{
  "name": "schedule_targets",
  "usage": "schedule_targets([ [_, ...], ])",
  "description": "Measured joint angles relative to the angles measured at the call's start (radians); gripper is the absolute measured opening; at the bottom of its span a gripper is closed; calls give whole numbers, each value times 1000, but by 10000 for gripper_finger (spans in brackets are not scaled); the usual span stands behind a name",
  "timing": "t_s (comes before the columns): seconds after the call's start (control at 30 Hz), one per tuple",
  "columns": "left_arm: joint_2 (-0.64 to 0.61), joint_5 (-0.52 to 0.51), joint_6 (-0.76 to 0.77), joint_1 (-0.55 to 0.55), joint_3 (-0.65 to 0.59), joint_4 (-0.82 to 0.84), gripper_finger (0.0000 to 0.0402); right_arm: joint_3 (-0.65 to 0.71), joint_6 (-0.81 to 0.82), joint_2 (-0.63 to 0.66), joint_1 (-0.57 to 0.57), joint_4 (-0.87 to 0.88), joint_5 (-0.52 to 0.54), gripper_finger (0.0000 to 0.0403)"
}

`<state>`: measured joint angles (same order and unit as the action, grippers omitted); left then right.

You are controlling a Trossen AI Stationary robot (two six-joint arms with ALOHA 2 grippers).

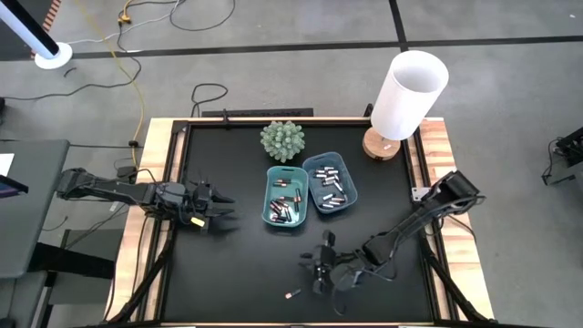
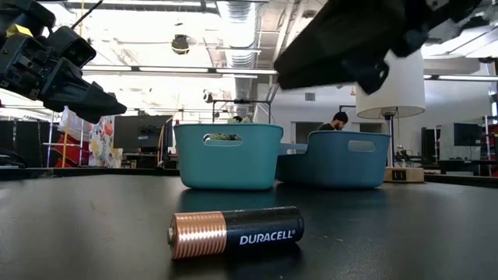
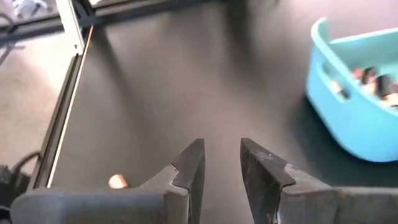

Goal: Sort batteries
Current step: Put the black battery into the green bin

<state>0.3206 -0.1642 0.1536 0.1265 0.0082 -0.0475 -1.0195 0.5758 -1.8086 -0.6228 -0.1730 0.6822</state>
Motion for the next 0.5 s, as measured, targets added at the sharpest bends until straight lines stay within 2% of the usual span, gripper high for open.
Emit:
schedule_targets([
  [0.17, 0, 0, 0, 0, 0, 0, 136, -21, 12, -44, 26, 2, -116, 120],
  [0.27, 0, 0, 0, 0, 0, 0, 136, -22, 142, -45, 42, 9, -184, 132],
  [0.37, 0, 0, 0, 0, 0, 0, 136, -23, 232, -45, 60, -6, -304, 158],
  [0.5, 0, 0, 0, 0, 0, 0, 136, -23, 289, -48, 65, -47, -322, 188],
])
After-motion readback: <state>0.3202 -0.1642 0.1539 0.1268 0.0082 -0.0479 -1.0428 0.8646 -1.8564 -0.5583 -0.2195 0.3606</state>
